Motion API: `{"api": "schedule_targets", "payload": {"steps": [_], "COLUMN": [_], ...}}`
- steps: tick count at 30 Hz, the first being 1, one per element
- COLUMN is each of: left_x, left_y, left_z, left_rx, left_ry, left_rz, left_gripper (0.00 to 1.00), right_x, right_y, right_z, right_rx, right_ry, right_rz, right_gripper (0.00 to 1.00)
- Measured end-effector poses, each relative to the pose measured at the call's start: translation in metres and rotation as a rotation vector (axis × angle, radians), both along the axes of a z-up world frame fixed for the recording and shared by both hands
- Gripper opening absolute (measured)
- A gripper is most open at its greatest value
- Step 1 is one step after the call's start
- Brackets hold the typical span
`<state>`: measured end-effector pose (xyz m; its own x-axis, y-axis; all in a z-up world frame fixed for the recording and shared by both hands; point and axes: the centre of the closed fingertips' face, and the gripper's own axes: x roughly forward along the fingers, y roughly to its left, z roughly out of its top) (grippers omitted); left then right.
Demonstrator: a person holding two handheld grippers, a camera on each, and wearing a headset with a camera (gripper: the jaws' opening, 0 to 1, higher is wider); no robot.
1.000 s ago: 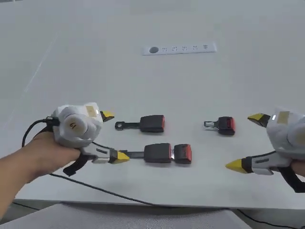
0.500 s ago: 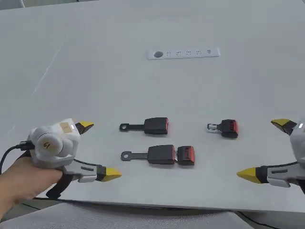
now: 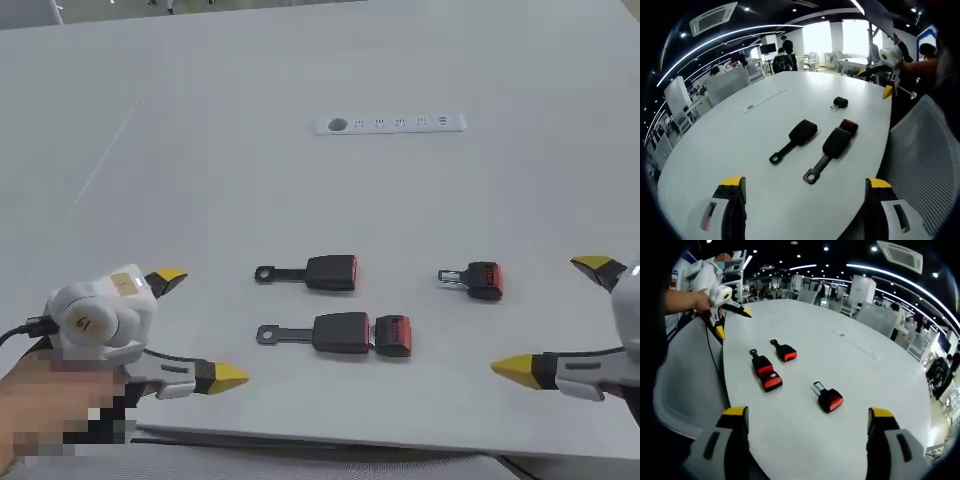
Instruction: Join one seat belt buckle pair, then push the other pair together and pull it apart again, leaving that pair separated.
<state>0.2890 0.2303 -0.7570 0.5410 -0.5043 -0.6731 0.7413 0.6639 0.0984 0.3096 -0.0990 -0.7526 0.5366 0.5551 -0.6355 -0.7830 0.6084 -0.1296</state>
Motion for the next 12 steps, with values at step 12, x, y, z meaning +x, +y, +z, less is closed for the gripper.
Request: {"api": "schedule_targets", "payload": {"steps": [12], "left_x": [-0.0004], "left_y": [-0.0017], "left_z": [-0.0009], "left_rx": [0.000], "left_ry": [-0.002], "left_rz": [-0.010], "left_gripper": [1.00], "right_x": [-0.0025], "right_y": [0.0012], "right_z": [-0.0026], "right_rx": [0.022], "right_ry": [0.017], "right_rz": [-0.023], "right_gripper": [1.00]}}
